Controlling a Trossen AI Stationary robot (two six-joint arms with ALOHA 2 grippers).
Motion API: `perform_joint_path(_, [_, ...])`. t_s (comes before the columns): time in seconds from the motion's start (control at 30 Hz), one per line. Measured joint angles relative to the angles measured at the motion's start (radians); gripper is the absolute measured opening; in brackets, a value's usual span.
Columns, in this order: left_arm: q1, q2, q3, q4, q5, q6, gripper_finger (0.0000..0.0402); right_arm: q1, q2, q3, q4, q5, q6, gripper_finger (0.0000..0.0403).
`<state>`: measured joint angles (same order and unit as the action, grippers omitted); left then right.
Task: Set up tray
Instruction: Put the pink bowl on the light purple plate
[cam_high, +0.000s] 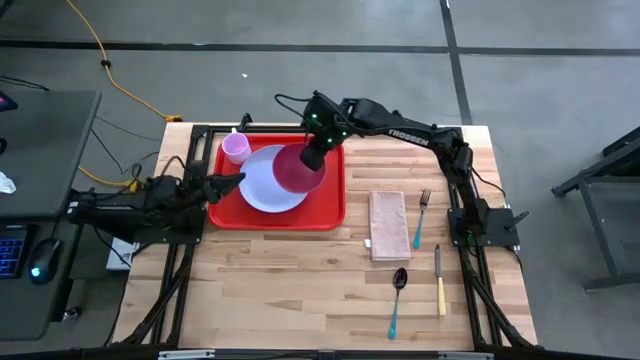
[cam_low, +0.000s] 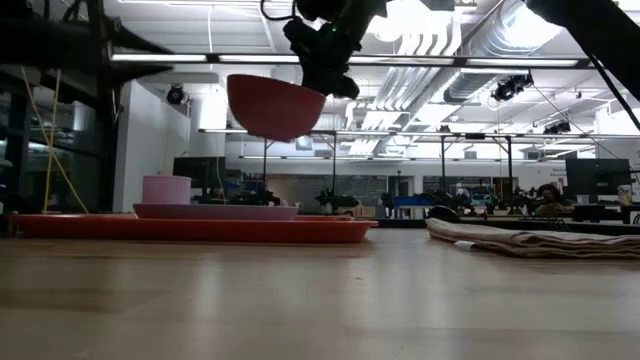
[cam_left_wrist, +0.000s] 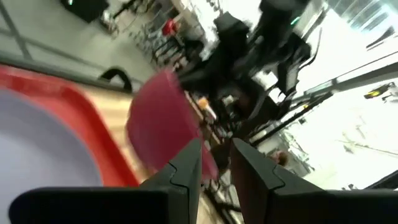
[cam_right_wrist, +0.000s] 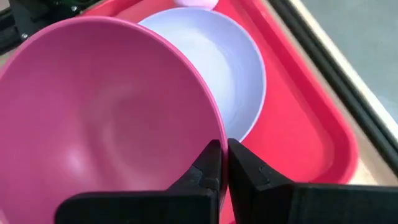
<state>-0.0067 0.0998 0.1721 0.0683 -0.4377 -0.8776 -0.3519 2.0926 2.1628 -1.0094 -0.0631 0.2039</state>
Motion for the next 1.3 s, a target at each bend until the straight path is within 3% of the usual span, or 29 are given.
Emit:
perform_joint_path(0.2, [0.0, 0.109, 0.163, -0.134, -0.051, 0.036, 0.0117, -0.001, 0.022, 0.0, 0.037, -0.025, -0.003, 0.0])
perform_joint_path(0.47, [0.0, 0.406, 0.45, -0.354, -0.102, 0.032, 0.0117, -0.001, 0.023, 0.005, 0.099, -0.037, -0.003, 0.0])
perform_joint_path(0.87, [0.001, 0.789, 0.898, -0.865, -0.145, -0.115, 0.0117, 0.008, 0.023, 0.007, 0.105, 0.06, -0.029, 0.0])
perform_joint_path(1.3, [0.027, 1.048, 1.158, -1.138, -0.102, -0.261, 0.0117, 0.027, 0.023, 0.007, 0.146, 0.11, -0.032, 0.0])
